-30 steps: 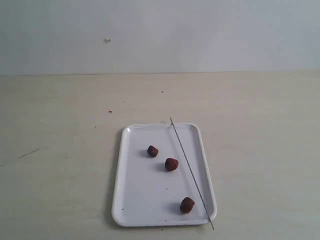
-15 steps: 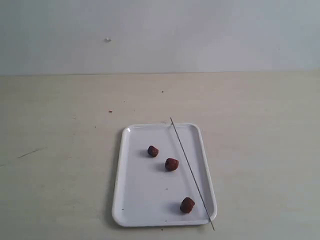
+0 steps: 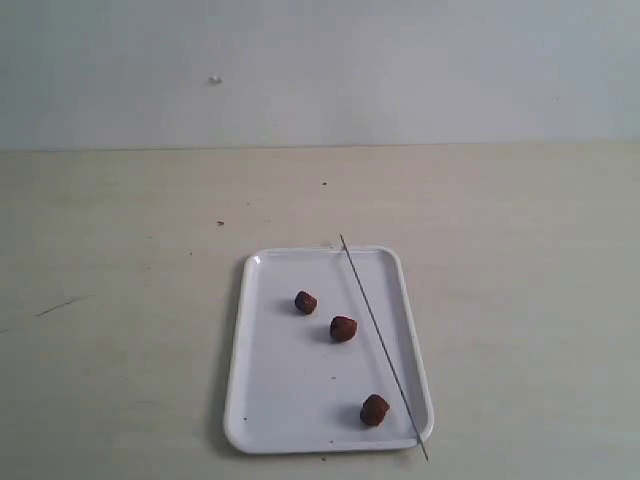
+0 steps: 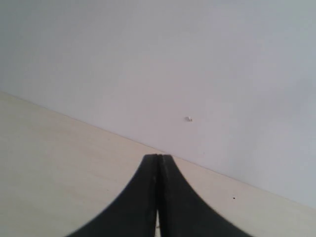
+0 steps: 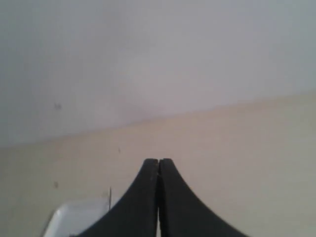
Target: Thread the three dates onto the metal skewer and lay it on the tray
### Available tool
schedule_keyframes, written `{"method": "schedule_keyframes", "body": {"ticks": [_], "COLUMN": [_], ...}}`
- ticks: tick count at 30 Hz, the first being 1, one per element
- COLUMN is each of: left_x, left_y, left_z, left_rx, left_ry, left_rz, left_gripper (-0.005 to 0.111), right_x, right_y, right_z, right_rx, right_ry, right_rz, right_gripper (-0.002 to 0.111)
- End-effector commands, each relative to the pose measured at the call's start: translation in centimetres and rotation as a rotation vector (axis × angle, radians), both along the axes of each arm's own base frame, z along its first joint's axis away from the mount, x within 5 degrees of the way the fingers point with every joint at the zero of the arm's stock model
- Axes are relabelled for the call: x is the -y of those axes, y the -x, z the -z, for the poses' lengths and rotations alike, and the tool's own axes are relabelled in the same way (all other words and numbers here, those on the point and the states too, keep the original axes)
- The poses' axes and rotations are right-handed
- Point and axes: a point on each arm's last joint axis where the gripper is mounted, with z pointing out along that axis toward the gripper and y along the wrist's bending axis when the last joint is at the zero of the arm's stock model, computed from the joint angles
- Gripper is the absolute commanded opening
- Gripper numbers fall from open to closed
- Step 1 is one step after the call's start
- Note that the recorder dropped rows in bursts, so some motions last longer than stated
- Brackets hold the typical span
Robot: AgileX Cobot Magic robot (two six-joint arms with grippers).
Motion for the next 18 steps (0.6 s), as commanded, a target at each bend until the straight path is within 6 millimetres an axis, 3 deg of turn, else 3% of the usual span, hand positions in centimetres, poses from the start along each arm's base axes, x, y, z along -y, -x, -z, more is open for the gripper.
{"method": "schedule_keyframes", "body": {"ticks": [1, 11, 15, 18], "left_x": [0.0, 0.0, 0.0, 0.0], "left_y": [0.0, 0.0, 0.0, 0.0], "left_z": [-0.1, -0.1, -0.1, -0.1], "left_rx": [0.009, 0.009, 0.009, 0.009], "left_ry": [0.004, 0.004, 0.004, 0.004], "left_rz": [-0.003, -0.003, -0.003, -0.003], "left_gripper": [0.000, 0.000, 0.000, 0.000], "right_x": [0.2, 0.2, 0.1, -1.0], "right_y": [-4.7, -12.6, -14.7, -15.3], "right_z": [0.1, 1.2, 3.1, 5.0], "right_rx": [-0.198, -0.728, -0.909, -1.016], "right_ry": [0.029, 0.152, 0.122, 0.192], "right_rz": [-0.051, -0.319, -0.368, -0.411], "right_gripper": [0.000, 0.000, 0.000, 0.000]}}
